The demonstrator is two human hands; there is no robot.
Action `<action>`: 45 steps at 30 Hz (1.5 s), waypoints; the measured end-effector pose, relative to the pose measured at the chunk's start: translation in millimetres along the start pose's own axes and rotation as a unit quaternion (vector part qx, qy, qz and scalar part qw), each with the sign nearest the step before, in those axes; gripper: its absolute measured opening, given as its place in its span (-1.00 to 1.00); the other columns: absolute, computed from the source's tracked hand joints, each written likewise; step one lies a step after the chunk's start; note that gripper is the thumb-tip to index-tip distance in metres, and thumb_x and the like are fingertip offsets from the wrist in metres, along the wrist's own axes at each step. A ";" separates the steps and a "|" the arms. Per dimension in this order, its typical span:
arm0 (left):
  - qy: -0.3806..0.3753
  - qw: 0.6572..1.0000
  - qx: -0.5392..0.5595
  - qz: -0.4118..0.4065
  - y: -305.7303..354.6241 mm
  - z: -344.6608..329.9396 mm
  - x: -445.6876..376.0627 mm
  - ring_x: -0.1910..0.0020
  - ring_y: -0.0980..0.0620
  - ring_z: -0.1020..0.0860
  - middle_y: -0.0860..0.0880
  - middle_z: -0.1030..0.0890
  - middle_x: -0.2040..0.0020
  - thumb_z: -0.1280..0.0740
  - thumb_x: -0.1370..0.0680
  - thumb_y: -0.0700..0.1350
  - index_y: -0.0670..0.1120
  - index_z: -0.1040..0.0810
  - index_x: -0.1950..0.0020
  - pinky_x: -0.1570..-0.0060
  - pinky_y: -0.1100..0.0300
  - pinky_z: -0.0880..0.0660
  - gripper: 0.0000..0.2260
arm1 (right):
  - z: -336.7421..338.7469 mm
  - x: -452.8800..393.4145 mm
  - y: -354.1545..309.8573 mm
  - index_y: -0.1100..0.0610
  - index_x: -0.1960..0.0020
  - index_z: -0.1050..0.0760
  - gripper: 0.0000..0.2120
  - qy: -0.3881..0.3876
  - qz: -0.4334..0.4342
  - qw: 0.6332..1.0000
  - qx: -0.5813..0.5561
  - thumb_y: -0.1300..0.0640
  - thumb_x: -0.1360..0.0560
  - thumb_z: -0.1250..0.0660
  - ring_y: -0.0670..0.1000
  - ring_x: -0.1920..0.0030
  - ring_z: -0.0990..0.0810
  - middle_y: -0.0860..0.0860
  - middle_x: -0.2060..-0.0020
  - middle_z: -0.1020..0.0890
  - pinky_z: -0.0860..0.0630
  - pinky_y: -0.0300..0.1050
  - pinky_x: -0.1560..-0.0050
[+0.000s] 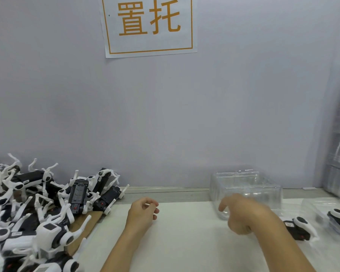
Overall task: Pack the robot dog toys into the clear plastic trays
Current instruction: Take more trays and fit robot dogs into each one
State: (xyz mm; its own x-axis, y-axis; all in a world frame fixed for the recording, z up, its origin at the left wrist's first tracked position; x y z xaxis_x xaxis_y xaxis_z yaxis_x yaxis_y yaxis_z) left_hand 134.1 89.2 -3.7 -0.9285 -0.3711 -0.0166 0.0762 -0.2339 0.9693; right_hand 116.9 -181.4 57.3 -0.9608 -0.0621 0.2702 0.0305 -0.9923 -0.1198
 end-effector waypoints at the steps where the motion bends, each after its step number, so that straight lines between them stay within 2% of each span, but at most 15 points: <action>1: -0.001 1.000 -0.003 -0.001 0.3 -0.6 0.0 0.30 0.02 -0.57 -0.09 -0.67 0.15 -0.23 -0.59 -0.22 -0.10 -0.61 0.09 0.26 0.18 -0.45 -0.83 | 1.2 -0.8 5.4 -0.10 -0.44 -0.34 -0.40 0.009 -0.016 1.000 0.010 0.35 -0.49 -0.15 0.13 -0.48 -0.21 -0.05 -0.43 -0.29 -0.32 0.01 -0.32; 4: -0.001 1.000 -0.008 -0.003 1.5 -2.3 -0.1 0.30 0.03 -0.57 -0.09 -0.67 0.15 -0.23 -0.59 -0.22 -0.09 -0.61 0.09 0.25 0.18 -0.46 -0.83 | 6.8 -2.8 7.1 -0.06 -0.38 -0.39 -0.48 0.045 -0.026 0.998 0.023 0.30 -0.50 -0.15 0.15 -0.50 -0.16 -0.03 -0.41 -0.35 -0.24 0.07 -0.33; 7: -0.004 1.000 -0.005 -0.007 2.5 -3.6 0.7 0.30 0.03 -0.57 -0.08 -0.67 0.16 -0.23 -0.59 -0.22 -0.10 -0.61 0.09 0.24 0.18 -0.45 -0.83 | 9.8 -4.4 -23.2 -0.02 -0.37 -0.44 -0.57 0.091 0.056 0.993 -0.047 0.23 -0.53 -0.19 0.09 -0.40 -0.36 0.01 -0.35 -0.45 -0.37 -0.08 -0.34; 10: -0.003 1.000 -0.007 -0.011 3.5 -3.7 2.0 0.31 0.03 -0.56 -0.08 -0.66 0.17 -0.24 -0.59 -0.22 -0.10 -0.61 0.09 0.24 0.19 -0.45 -0.84 | -11.9 -3.0 -66.3 -0.12 -0.32 -0.46 -0.64 0.020 0.162 0.973 -0.162 0.11 -0.55 -0.24 -0.04 -0.12 -0.56 -0.07 -0.23 -0.51 -0.48 -0.23 -0.05; 12: -0.002 1.000 -0.009 -0.013 3.8 -3.9 2.2 0.31 0.03 -0.56 -0.08 -0.67 0.17 -0.24 -0.59 -0.23 -0.11 -0.61 0.09 0.23 0.18 -0.45 -0.84 | -33.8 -4.6 -79.4 -0.16 -0.30 -0.48 -0.68 -0.048 0.181 0.975 -0.122 0.03 -0.56 -0.25 -0.08 -0.11 -0.55 -0.14 -0.16 -0.49 -0.43 -0.25 0.00; 15: -0.006 1.000 -0.013 -0.012 3.6 -4.4 2.0 0.30 0.03 -0.57 -0.08 -0.67 0.16 -0.24 -0.59 -0.22 -0.10 -0.61 0.09 0.22 0.18 -0.46 -0.84 | -43.0 -14.3 -55.6 -0.05 -0.34 -0.49 -0.66 -0.072 0.124 0.988 -0.051 0.05 -0.58 -0.23 -0.02 -0.27 -0.53 -0.11 -0.28 -0.52 -0.41 -0.24 -0.08; 18: -0.007 1.000 -0.015 -0.008 2.6 -4.7 1.5 0.30 0.03 -0.58 -0.08 -0.67 0.16 -0.23 -0.59 -0.22 -0.10 -0.61 0.09 0.24 0.20 -0.46 -0.83 | -38.6 -33.4 -8.2 0.12 -0.18 -0.53 -0.76 -0.048 0.038 0.996 -0.071 0.15 -0.56 -0.19 0.05 -0.10 -0.59 0.01 -0.12 -0.59 -0.49 -0.22 0.02; 21: -0.009 1.000 -0.022 -0.009 2.0 -5.5 1.2 0.31 0.04 -0.58 -0.06 -0.67 0.18 -0.24 -0.58 -0.22 -0.10 -0.61 0.10 0.24 0.20 -0.46 -0.83 | -29.5 -43.0 33.4 0.09 -0.06 -0.45 -0.85 -0.011 -0.038 0.994 -0.098 0.19 -0.53 -0.15 0.08 0.02 -0.53 0.06 0.01 -0.55 -0.43 -0.24 0.14; 25: -0.011 1.000 -0.020 -0.007 0.3 -5.9 -0.1 0.32 0.04 -0.58 -0.05 -0.67 0.19 -0.25 -0.58 -0.22 -0.09 -0.61 0.11 0.23 0.19 -0.47 -0.84 | -19.8 -45.2 88.3 0.19 -0.34 -0.45 -0.64 0.063 -0.142 0.980 -0.128 0.12 -0.59 -0.15 0.11 -0.26 -0.53 0.11 -0.31 -0.53 -0.45 -0.18 -0.13; 29: -0.009 1.000 -0.020 -0.008 -0.9 -6.0 -1.2 0.34 0.04 -0.57 -0.04 -0.67 0.23 -0.26 -0.57 -0.22 -0.09 -0.61 0.12 0.26 0.20 -0.46 -0.84 | -11.5 -33.9 120.7 0.14 -0.03 -0.52 -0.85 0.181 -0.213 0.931 -0.235 0.17 -0.49 -0.24 0.17 0.05 -0.52 0.12 0.03 -0.58 -0.44 -0.12 0.06; 32: -0.008 1.000 -0.022 -0.009 -0.5 -6.5 -2.0 0.35 0.05 -0.57 -0.04 -0.67 0.23 -0.25 -0.57 -0.22 -0.09 -0.61 0.13 0.26 0.20 -0.46 -0.84 | 18.6 -25.5 111.1 0.16 0.21 -0.53 -0.88 0.352 -0.161 0.874 -0.292 0.25 -0.48 -0.26 0.17 0.17 -0.45 0.13 0.19 -0.58 -0.40 -0.07 0.13; 34: -0.009 1.000 -0.023 -0.010 0.0 -7.3 -2.0 0.35 0.05 -0.57 -0.05 -0.68 0.22 -0.25 -0.57 -0.21 -0.09 -0.61 0.12 0.26 0.20 -0.46 -0.84 | 35.9 -17.5 82.9 0.11 0.10 -0.56 -0.84 0.434 -0.055 0.837 -0.330 0.32 -0.45 -0.27 0.16 0.04 -0.48 0.12 0.02 -0.60 -0.38 -0.04 0.03; 37: -0.010 1.000 -0.025 -0.012 0.5 -8.2 -1.5 0.34 0.05 -0.58 -0.06 -0.67 0.21 -0.25 -0.58 -0.21 -0.09 -0.61 0.12 0.27 0.21 -0.46 -0.83 | 30.4 -24.7 33.2 -0.06 -0.29 -0.48 -0.58 0.394 0.039 0.887 -0.237 0.22 -0.47 -0.31 -0.01 -0.39 -0.34 -0.10 -0.34 -0.42 -0.22 0.00 -0.29; 39: -0.013 1.000 -0.025 -0.013 0.9 -9.2 -1.0 0.34 0.05 -0.58 -0.05 -0.67 0.21 -0.25 -0.58 -0.22 -0.09 -0.61 0.12 0.27 0.22 -0.46 -0.83 | 13.2 -37.1 16.6 -0.15 -0.43 -0.34 -0.50 0.338 0.043 0.924 -0.172 0.12 -0.52 -0.30 -0.11 -0.47 -0.20 -0.21 -0.43 -0.32 -0.09 0.00 -0.34; 45: -0.035 0.999 -0.015 -0.020 3.4 -17.0 1.1 0.34 0.03 -0.60 -0.08 -0.67 0.19 -0.24 -0.58 -0.24 -0.13 -0.61 0.08 0.31 0.19 -0.49 -0.84 | 17.6 -30.0 -3.3 -0.14 -0.16 -0.56 -0.70 0.380 0.103 0.894 -0.214 0.21 -0.54 -0.34 -0.15 -0.18 -0.49 -0.20 0.00 -0.53 -0.04 -0.15 -0.08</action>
State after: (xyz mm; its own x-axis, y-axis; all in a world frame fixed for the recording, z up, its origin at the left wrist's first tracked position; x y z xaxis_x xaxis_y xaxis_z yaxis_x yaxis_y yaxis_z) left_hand 139.5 72.7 -4.5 -0.9543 -0.2968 -0.0357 0.0496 -0.2750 0.9602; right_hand 150.4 -178.2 66.4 -0.8618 0.0127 -0.5071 0.2765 -0.8264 -0.4906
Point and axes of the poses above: each hand's wrist, its own x-axis away from the middle knuckle, its own z-axis out of the back of the hand, y = z × x, the point moved 9 cm from there along -x, towards the middle knuckle
